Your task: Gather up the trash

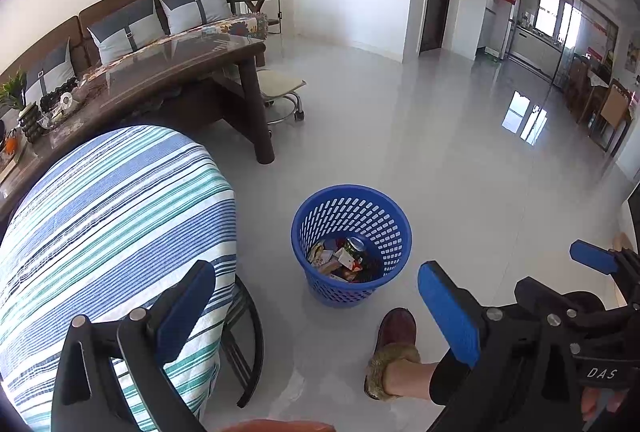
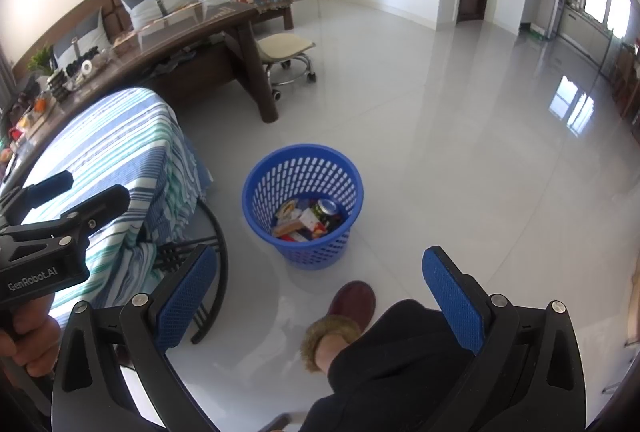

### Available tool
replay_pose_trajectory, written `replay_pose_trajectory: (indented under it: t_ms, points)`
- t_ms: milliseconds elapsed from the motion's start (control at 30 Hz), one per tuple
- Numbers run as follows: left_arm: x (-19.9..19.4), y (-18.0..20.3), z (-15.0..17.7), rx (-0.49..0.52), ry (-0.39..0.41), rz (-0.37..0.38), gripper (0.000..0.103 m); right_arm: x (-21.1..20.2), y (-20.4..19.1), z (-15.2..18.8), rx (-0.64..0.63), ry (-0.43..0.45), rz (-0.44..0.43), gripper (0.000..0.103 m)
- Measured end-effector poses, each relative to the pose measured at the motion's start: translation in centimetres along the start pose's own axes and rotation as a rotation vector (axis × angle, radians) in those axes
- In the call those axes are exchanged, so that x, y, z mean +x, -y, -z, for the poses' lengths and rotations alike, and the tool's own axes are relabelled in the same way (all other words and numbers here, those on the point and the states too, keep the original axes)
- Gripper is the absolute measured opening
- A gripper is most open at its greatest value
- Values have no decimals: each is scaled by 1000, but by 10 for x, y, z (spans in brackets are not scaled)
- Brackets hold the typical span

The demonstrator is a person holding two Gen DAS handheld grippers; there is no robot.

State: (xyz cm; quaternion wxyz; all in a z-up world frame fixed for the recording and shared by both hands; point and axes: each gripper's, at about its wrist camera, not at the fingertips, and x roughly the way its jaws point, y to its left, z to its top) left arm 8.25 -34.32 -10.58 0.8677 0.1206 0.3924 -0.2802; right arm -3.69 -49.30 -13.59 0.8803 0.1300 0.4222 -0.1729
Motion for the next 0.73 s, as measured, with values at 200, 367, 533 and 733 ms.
replay_pose_trajectory:
  t_ms: [200,367,533,733]
  points:
    - [1,2,-1,3,-3,-2,103,1,0,0,2,-2,0,103]
    - [2,3,-1,12,-5,-2,103,1,1,0,1,-2,1,103]
    - [3,6,0,18,-3,-4,103,5,1,3,3,-12,2,103]
    - [-3,7,2,43,10,-4,103,7,-2,5,2,-24,-1,103]
